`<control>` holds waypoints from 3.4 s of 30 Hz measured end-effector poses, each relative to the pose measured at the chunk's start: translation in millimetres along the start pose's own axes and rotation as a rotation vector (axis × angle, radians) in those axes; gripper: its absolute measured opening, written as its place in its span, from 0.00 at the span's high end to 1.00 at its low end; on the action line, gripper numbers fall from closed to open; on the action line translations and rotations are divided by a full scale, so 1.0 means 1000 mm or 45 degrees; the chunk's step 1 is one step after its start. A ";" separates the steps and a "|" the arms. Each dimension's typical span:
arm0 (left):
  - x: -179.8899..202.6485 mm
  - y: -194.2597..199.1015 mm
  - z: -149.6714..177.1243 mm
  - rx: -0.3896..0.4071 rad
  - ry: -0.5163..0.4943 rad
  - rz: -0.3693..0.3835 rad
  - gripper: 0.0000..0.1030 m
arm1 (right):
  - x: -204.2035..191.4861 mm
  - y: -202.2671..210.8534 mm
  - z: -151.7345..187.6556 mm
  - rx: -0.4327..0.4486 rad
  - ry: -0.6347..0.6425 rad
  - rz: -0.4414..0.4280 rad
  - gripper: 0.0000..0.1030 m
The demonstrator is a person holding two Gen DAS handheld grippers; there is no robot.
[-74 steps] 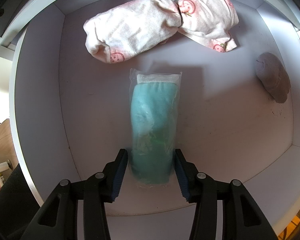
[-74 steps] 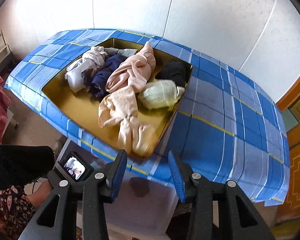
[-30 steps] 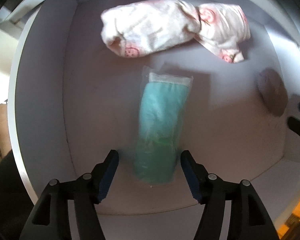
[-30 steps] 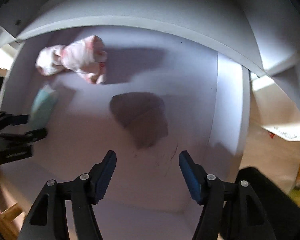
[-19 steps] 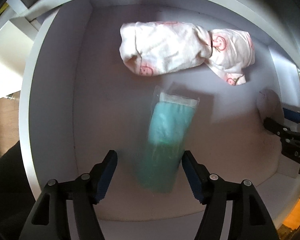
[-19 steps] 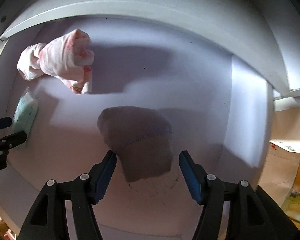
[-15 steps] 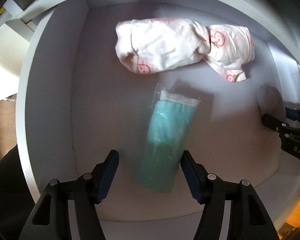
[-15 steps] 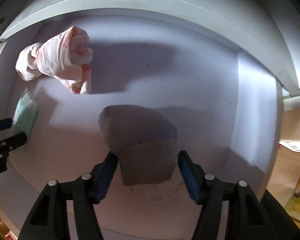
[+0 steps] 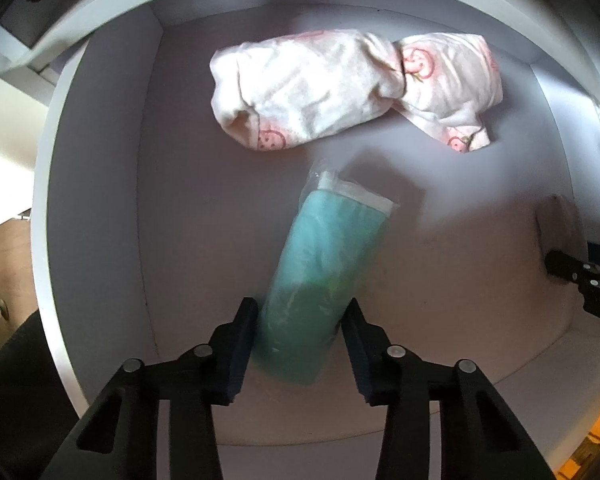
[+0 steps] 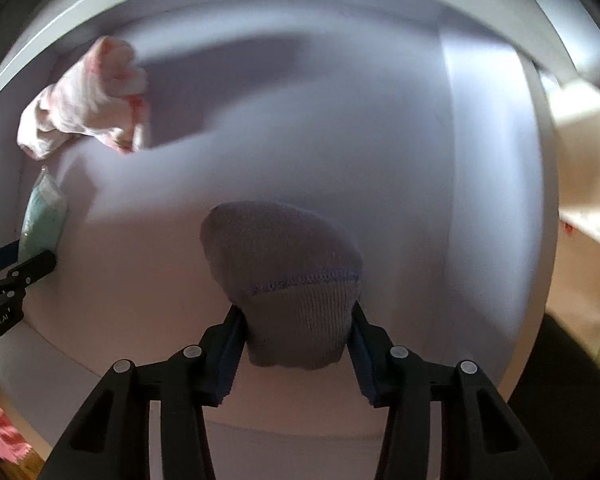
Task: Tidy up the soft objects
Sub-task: 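Grasp the grey sock with the right gripper while the left lifts the teal bag, then lift the teal bagged item out of the drawer with the left gripper toward the tray, then lower the teal bagged item into the gold tray and open the left gripper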
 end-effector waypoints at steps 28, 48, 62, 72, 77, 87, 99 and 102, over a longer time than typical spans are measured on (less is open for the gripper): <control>0.008 0.025 0.018 -0.008 0.000 -0.003 0.35 | 0.029 -0.014 -0.004 -0.060 -0.136 -0.059 0.53; 0.016 0.035 0.022 -0.004 -0.075 0.031 0.69 | 0.037 -0.017 -0.001 -0.079 -0.124 -0.009 0.56; 0.067 0.154 0.013 0.268 -0.361 0.127 0.69 | -0.002 -0.013 0.004 -0.082 -0.102 0.005 0.56; 0.082 0.295 -0.017 0.526 -0.386 0.232 0.69 | -0.005 -0.013 0.006 -0.077 -0.096 0.003 0.56; 0.067 0.333 -0.046 0.619 -0.324 0.247 0.69 | -0.008 -0.009 0.005 -0.072 -0.095 0.000 0.56; 0.028 0.383 -0.132 0.712 -0.384 0.020 0.69 | -0.003 0.006 0.007 -0.070 -0.106 -0.011 0.56; 0.009 0.330 -0.178 0.516 -0.602 -0.135 0.69 | -0.001 0.013 0.000 -0.067 -0.129 -0.027 0.56; 0.010 0.320 -0.179 0.472 -0.659 -0.142 0.67 | -0.001 0.013 -0.001 -0.067 -0.131 -0.029 0.56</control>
Point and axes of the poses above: each gripper's, at about its wrist camera, not at the fingertips, and y roughly against the way its jaws point, x to its right, z to its underside, the point moved 7 cm from there along -y, roughly the way its jaws point, and after that the axes turned 8 degrees about x, right-handed, at the moved point
